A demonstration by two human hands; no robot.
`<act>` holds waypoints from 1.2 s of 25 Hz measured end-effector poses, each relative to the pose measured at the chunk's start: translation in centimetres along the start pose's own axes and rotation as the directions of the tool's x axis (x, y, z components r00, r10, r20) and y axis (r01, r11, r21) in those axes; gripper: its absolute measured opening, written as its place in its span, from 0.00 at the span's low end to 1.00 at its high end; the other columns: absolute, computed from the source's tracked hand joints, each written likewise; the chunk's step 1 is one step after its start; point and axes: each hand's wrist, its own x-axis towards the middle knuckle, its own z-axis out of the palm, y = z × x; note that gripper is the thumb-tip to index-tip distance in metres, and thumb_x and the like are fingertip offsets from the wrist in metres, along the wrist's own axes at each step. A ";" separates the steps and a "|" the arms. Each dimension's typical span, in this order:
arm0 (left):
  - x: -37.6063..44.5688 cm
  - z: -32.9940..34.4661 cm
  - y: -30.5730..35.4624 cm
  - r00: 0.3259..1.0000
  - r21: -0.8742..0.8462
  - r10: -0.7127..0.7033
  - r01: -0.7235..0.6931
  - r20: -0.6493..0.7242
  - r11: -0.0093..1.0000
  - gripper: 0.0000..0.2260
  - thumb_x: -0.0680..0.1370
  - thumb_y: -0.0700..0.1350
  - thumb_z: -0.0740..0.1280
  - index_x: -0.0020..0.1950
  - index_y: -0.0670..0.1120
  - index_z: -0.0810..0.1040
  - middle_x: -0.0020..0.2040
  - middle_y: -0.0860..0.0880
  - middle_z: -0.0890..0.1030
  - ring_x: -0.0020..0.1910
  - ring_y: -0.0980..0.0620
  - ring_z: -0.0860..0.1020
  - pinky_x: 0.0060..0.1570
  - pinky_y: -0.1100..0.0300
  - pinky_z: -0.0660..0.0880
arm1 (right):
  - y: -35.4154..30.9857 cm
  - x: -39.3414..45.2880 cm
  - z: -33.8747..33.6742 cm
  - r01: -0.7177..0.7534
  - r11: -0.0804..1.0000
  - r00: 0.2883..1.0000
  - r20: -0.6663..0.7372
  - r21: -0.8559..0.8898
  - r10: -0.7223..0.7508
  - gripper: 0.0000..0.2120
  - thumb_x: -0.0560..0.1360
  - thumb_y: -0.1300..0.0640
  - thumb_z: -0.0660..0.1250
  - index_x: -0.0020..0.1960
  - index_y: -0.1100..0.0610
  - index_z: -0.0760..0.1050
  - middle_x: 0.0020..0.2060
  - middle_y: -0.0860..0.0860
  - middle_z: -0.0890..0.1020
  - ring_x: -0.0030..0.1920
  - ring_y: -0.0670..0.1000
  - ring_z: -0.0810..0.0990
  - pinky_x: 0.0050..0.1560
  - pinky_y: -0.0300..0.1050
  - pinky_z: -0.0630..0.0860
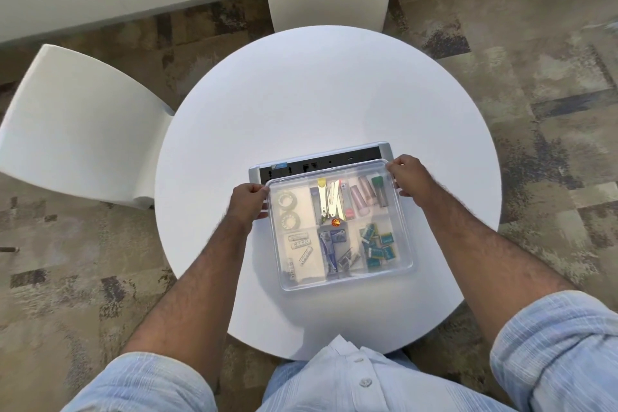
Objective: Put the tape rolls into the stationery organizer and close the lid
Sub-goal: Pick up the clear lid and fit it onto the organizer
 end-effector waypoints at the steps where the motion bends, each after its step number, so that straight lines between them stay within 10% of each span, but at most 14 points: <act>1: 0.1 0.0 0.0 1.000 0.005 0.001 -0.001 -0.001 1.000 0.06 0.82 0.42 0.67 0.54 0.40 0.79 0.45 0.44 0.81 0.42 0.44 0.81 0.46 0.49 0.82 | 0.0 0.1 -0.1 -0.007 1.000 1.000 0.006 -0.012 0.007 0.04 0.80 0.57 0.63 0.50 0.58 0.73 0.42 0.58 0.77 0.32 0.52 0.73 0.34 0.41 0.67; 30: -7.6 -0.5 -9.0 0.998 0.016 0.055 -0.056 0.036 0.998 0.05 0.80 0.39 0.67 0.53 0.43 0.82 0.45 0.46 0.84 0.41 0.47 0.81 0.46 0.50 0.81 | 9.7 -7.3 -0.8 0.107 0.991 0.994 0.026 -0.086 -0.105 0.09 0.82 0.55 0.65 0.53 0.61 0.77 0.49 0.62 0.83 0.40 0.53 0.80 0.42 0.47 0.76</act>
